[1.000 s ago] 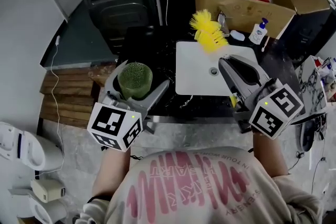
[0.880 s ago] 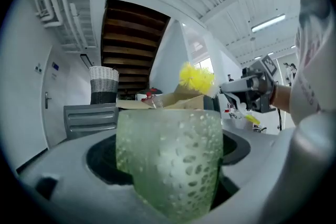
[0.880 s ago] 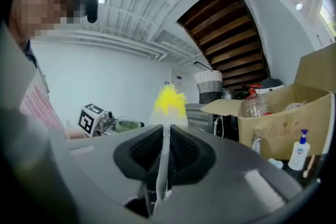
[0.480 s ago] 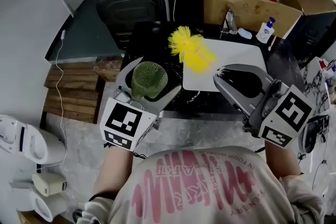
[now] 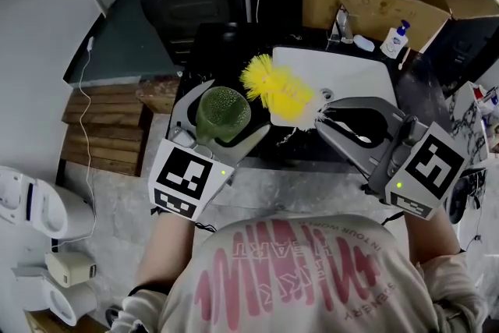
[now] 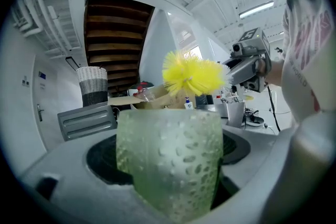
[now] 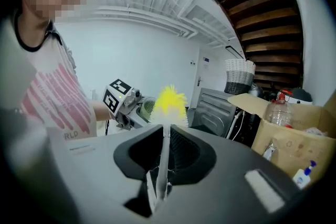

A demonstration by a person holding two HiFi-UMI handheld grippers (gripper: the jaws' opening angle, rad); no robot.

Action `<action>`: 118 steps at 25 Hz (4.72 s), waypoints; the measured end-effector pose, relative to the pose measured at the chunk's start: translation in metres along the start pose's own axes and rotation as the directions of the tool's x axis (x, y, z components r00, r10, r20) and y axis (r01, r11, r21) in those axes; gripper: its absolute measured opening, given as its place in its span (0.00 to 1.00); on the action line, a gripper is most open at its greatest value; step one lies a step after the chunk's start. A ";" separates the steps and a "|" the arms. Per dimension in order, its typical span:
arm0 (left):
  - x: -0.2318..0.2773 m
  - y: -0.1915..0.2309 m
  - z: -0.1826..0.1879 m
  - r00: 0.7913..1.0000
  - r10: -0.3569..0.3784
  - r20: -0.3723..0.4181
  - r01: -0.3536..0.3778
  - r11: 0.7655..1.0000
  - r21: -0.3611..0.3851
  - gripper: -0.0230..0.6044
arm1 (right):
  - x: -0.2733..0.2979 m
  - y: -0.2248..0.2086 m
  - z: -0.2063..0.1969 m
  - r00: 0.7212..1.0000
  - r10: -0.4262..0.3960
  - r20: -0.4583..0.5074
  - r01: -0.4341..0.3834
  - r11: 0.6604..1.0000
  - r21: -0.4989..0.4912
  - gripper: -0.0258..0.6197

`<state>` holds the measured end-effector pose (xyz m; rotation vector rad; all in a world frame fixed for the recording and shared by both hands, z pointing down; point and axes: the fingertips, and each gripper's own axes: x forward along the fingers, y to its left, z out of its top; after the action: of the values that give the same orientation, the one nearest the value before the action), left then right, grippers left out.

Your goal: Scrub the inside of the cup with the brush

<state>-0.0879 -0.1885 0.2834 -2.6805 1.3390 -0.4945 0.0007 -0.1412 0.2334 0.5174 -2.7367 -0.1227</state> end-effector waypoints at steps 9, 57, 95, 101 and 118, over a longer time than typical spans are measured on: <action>-0.001 -0.002 -0.003 0.997 -0.033 -0.065 0.042 0.989 0.142 0.75 | 0.012 0.013 -0.001 0.993 0.075 -0.089 -0.083 0.993 -0.085 0.13; 0.030 -0.052 -0.005 0.941 -0.041 -0.335 0.286 0.622 0.729 0.72 | 0.041 0.032 -0.008 0.946 0.082 -0.314 -0.187 0.928 -0.321 0.12; 0.022 -0.057 -0.001 0.948 -0.083 -0.307 0.293 0.601 0.744 0.71 | 0.041 0.023 0.000 0.963 0.034 -0.268 -0.130 0.927 -0.351 0.12; 0.022 -0.046 -0.011 0.945 -0.070 -0.320 0.292 0.623 0.726 0.71 | 0.039 0.021 -0.002 0.964 0.033 -0.263 -0.125 0.932 -0.341 0.12; 0.019 -0.023 -0.009 0.959 -0.113 -0.259 0.254 0.748 0.614 0.70 | 0.031 0.005 -0.011 0.964 0.023 -0.265 -0.097 0.958 -0.270 0.12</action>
<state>-0.0631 -0.1890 0.3015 -2.2104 0.7264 -1.0618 -0.0241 -0.1477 0.2541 0.3422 -2.4220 -0.3930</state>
